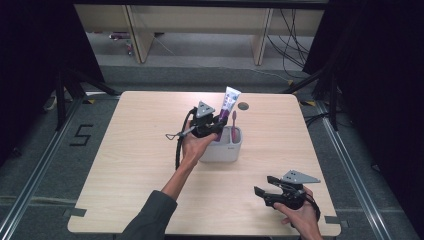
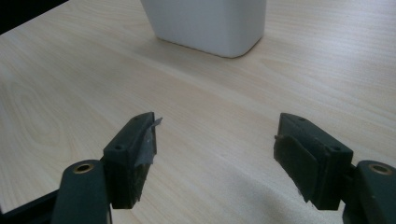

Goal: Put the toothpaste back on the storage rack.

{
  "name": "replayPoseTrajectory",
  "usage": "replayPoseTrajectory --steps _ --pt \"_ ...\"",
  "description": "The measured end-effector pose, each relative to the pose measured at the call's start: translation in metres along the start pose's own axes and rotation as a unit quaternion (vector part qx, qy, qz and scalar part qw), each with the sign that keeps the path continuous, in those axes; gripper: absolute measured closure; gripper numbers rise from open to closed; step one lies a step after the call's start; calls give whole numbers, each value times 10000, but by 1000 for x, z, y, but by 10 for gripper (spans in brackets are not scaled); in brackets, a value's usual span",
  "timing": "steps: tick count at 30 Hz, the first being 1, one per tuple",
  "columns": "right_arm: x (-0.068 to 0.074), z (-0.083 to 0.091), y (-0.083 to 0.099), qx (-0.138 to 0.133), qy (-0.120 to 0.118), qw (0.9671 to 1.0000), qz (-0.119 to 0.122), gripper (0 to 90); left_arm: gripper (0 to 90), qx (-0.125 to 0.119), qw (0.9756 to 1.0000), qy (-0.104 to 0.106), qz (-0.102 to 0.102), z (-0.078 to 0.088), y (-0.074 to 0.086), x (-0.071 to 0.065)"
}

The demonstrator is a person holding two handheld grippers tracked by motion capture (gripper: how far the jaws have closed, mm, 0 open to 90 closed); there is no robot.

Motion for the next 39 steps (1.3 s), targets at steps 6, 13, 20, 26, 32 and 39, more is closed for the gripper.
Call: replayPoseTrajectory --steps 6,13,20,26,32,39 --pt "-1 0 0 -13 10 10000 36 300 732 89 10000 -15 -31 -2 7 1" --pt "0 0 0 11 -26 10000 0 301 707 183 9996 -92 -193 -1 16 1" --pt "0 0 0 21 6 10000 44 301 705 285 9991 -80 -314 1 22 -2" --pt "1 -1 1 26 -71 10000 -22 302 653 245 9992 -81 -299 6 23 0" --pt "0 -2 1 -15 -110 9999 -15 305 582 -30 9997 -69 -239 21 11 5" --pt "1 -3 1 17 -130 9999 -55 306 545 130 9997 -61 -218 25 14 13"
Point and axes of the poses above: each handheld gripper's, and its own axes: z roughly backward along the jaws, y roughly out of its underside, x roughly to its left, the point moved 5 cm from there along -z, roughly forward along the jaws, and after that the axes turned 12 degrees about -y, right-handed, at the moved point
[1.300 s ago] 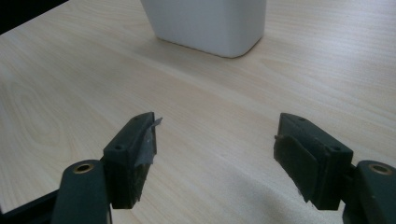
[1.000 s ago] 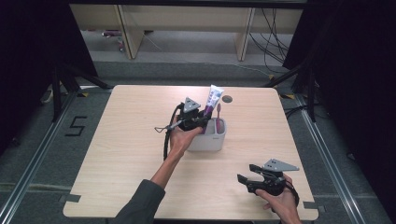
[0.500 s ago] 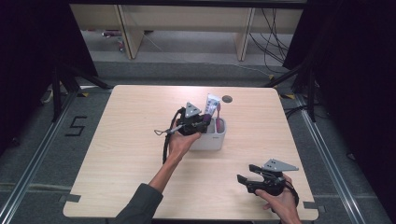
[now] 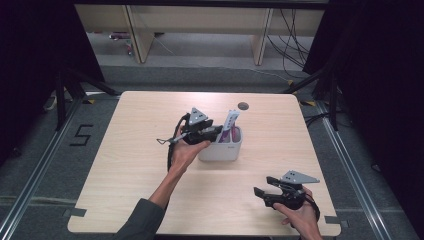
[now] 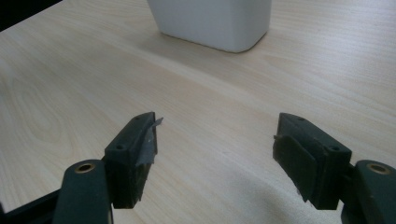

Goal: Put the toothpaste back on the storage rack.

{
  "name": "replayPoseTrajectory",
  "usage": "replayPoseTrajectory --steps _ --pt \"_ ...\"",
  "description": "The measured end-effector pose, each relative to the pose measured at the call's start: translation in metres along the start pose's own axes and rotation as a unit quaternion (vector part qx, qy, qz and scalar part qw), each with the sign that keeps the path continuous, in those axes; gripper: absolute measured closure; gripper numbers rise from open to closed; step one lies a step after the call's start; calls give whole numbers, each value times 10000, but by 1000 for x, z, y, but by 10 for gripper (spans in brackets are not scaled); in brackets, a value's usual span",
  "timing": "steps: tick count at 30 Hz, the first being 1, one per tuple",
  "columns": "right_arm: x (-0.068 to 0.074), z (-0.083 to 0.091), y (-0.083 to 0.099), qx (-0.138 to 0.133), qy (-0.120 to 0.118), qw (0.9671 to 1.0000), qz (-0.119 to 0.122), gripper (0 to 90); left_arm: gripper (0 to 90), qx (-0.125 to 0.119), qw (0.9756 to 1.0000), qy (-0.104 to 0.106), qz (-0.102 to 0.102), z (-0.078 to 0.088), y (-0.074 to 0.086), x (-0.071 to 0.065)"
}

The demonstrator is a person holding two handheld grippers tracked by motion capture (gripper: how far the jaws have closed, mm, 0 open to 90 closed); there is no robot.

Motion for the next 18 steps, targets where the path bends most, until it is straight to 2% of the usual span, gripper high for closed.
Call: replayPoseTrajectory --steps 4,5,7,11,12,13,14,18 --pt "-1 1 0 5 67 10000 16 306 523 22 10000 3 0 5 -1 3" --pt "0 0 0 -17 2 10000 -6 306 512 41 10000 23 23 5 -1 3" --pt "-2 2 0 4 166 9998 113 306 492 70 10000 4 14 8 -1 4" --pt "-2 2 0 1 160 9998 90 306 476 93 9999 59 36 14 -1 5" --pt "0 2 0 5 131 9999 -32 306 472 108 9999 71 2 15 0 5" --pt "0 2 0 -5 134 9999 -10 306 462 117 9999 77 10 16 1 5" --pt "-1 2 0 -19 140 9999 53 306 456 116 9999 81 25 17 1 5" --pt "0 2 0 -24 110 9999 -25 306 397 145 9997 110 178 23 3 8"
Point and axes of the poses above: each handheld gripper's, and its own axes: z roughly backward along the jaws, y roughly out of its underside, x roughly to its left, the point moved 5 cm from there along -z, roughly forward along the jaws, and after that the axes turned 12 degrees about -y, right-handed, at the moved point
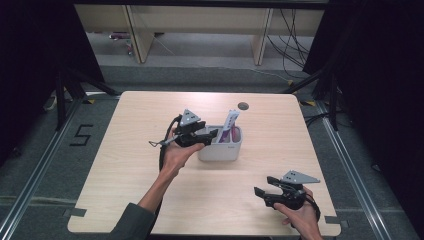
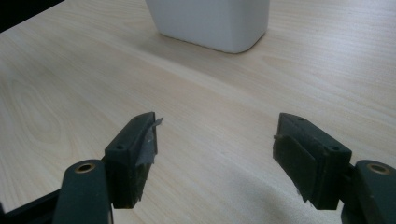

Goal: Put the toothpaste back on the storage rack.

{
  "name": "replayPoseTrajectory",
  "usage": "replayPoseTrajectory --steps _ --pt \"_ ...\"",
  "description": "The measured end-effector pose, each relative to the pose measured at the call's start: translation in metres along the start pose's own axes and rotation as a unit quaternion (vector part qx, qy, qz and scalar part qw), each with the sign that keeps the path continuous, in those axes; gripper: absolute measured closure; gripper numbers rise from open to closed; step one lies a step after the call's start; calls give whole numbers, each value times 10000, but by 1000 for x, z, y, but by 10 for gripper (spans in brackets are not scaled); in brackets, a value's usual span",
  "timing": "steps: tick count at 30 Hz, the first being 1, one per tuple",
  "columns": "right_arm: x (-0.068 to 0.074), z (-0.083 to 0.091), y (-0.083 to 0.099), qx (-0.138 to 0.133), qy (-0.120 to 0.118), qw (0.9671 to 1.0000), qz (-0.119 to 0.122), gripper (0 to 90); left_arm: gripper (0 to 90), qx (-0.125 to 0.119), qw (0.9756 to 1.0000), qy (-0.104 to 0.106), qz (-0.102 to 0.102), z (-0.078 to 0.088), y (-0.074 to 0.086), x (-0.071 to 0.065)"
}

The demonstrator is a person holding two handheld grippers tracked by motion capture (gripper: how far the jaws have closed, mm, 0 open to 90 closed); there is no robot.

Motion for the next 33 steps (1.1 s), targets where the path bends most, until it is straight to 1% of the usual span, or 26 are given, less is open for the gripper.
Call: replayPoseTrajectory --steps 1,4,5,6,7,8,9,10,11,13,17,18,19,21,26,27,29,30,31,32,33 --pt "0 0 0 13 33 10000 5 306 386 17 10000 8 43 1 1 1" --pt "0 0 0 25 26 10000 10 306 337 58 10000 -5 75 3 4 3" --pt "0 0 0 27 30 10000 11 306 325 61 9999 -14 114 4 5 3" --pt "-2 0 0 25 57 9999 100 306 315 73 9999 -14 120 5 6 3" --pt "-1 0 0 32 40 10000 77 306 301 65 9999 -14 124 5 6 2" --pt "-2 0 0 29 17 9999 133 306 298 48 9999 -6 109 6 7 2" --pt "-2 0 0 31 17 9999 122 306 296 70 9999 -17 91 7 7 1" --pt "0 0 0 37 17 10000 -7 306 292 68 9999 2 90 8 8 0" --pt "0 0 0 36 9 10000 -23 306 288 80 9999 11 83 9 8 -1" --pt "0 0 0 38 9 10000 -26 306 280 87 9999 57 124 11 8 -2" --pt "0 0 0 13 -14 10000 -23 306 266 124 9997 151 120 14 9 -4" --pt "0 0 0 9 -10 10000 -15 306 265 97 9997 155 147 14 9 -4" --pt "1 0 1 9 -10 9999 -146 306 262 116 9997 154 134 16 9 -4" --pt "-2 0 0 22 30 10000 61 306 258 63 9997 196 151 18 9 -3" --pt "-2 0 0 20 28 10000 58 306 253 64 9998 146 113 26 12 1" --pt "-2 1 0 47 19 10000 53 306 252 50 9998 145 132 28 12 2" --pt "-1 1 1 71 -11 10000 -21 306 250 37 9998 133 116 32 13 4" --pt "1 0 1 75 -43 9999 -140 306 249 26 9999 137 101 33 13 5" --pt "0 0 1 49 -25 10000 -70 306 249 23 9999 118 90 36 14 6" --pt "0 0 1 -4 -9 10000 -53 306 248 4 9999 118 93 38 14 7" --pt "1 0 1 9 -23 9999 -141 306 247 13 9999 114 73 40 15 9"
Point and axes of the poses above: each handheld gripper's, and its own axes: z roughly backward along the jaws, y roughly out of its underside, x roughly to its left, the point moved 5 cm from there along -z, roughly forward along the jaws, and after that the axes turned 12 degrees about -y, right-handed, at the moved point
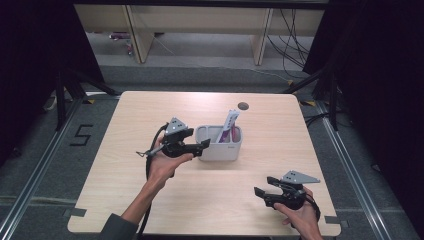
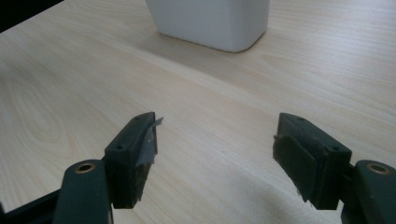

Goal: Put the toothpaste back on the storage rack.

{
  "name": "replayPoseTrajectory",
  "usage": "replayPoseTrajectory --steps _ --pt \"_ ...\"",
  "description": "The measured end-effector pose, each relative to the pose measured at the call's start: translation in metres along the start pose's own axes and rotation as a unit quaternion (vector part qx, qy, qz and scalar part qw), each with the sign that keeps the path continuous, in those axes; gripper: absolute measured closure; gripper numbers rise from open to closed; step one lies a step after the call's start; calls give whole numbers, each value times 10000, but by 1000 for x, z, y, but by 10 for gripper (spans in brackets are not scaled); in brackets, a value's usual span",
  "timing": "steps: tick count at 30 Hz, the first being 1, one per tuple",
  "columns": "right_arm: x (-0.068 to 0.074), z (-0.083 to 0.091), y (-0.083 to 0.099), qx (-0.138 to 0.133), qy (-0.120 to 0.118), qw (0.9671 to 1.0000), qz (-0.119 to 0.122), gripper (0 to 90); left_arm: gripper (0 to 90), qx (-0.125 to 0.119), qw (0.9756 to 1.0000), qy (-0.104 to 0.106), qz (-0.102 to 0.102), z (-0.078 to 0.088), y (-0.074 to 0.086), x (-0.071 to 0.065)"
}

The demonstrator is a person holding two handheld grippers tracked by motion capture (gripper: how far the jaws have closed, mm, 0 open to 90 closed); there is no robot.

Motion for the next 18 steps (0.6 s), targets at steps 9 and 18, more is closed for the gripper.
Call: replayPoseTrajectory --steps 9,18 --pt "-2 1 0 46 5 9999 97 306 226 -7 10000 8 45 19 10 11" --pt "-2 -1 1 59 -59 9999 128 306 215 -94 9999 1 -74 40 29 15"
Point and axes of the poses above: each handheld gripper's, and its own axes: z roughly backward along the jaws, y roughly out of its underside, x roughly to its left, the point moved 5 cm from there along -z, roughly forward along the jaws, and after that the axes turned 12 degrees about -y, right-handed, at the moved point
